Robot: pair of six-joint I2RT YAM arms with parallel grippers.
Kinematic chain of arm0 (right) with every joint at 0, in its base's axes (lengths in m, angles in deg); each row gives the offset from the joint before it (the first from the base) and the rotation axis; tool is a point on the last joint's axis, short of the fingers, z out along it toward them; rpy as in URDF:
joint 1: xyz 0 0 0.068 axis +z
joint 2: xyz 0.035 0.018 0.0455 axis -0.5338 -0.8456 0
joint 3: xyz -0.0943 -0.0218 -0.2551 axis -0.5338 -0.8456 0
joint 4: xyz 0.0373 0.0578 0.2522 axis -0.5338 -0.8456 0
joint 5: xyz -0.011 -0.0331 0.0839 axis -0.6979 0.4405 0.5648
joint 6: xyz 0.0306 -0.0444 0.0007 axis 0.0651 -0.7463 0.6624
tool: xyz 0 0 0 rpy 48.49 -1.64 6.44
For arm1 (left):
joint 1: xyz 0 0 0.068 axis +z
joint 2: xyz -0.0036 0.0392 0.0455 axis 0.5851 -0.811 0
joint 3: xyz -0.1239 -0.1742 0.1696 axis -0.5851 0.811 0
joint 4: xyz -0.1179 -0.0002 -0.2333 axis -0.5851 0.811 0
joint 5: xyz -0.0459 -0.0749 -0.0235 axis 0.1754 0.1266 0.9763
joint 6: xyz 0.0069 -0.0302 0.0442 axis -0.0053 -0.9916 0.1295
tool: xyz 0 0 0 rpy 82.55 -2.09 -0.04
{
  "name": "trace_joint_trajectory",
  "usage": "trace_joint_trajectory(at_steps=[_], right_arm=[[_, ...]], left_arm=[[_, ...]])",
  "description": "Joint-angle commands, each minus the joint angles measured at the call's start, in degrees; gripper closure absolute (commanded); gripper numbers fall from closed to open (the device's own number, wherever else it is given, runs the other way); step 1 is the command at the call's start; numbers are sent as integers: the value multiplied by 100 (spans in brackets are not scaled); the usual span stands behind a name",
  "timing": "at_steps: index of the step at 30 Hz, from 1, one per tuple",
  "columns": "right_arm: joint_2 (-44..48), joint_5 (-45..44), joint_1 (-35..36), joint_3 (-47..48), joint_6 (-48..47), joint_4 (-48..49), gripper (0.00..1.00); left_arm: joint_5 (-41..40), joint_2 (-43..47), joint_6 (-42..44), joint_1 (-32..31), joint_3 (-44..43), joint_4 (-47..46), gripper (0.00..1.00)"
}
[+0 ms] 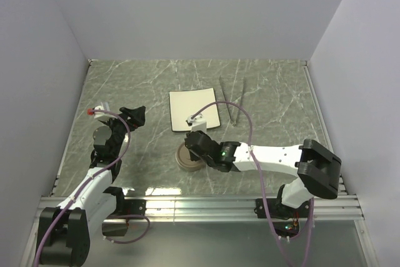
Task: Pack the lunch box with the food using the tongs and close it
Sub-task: Put the lid back on the lunch box
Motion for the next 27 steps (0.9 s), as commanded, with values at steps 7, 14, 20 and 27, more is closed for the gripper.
trace_joint_trajectory(at_steps=[7,14,20,27], right_arm=[[-266,45,-69,216,77,226,100],[-152,72,-95,198,34,376,100],[-64,54,-95,285,-28,463,100],[76,54,-95,321,-54,464,100]], left_arm=[[54,74,-36,28,56,-204,0],[54,47,-45,28,47,-213,1],[54,30,-45,28,47,-239,0],[71,21,-45,28,47,-248,0]])
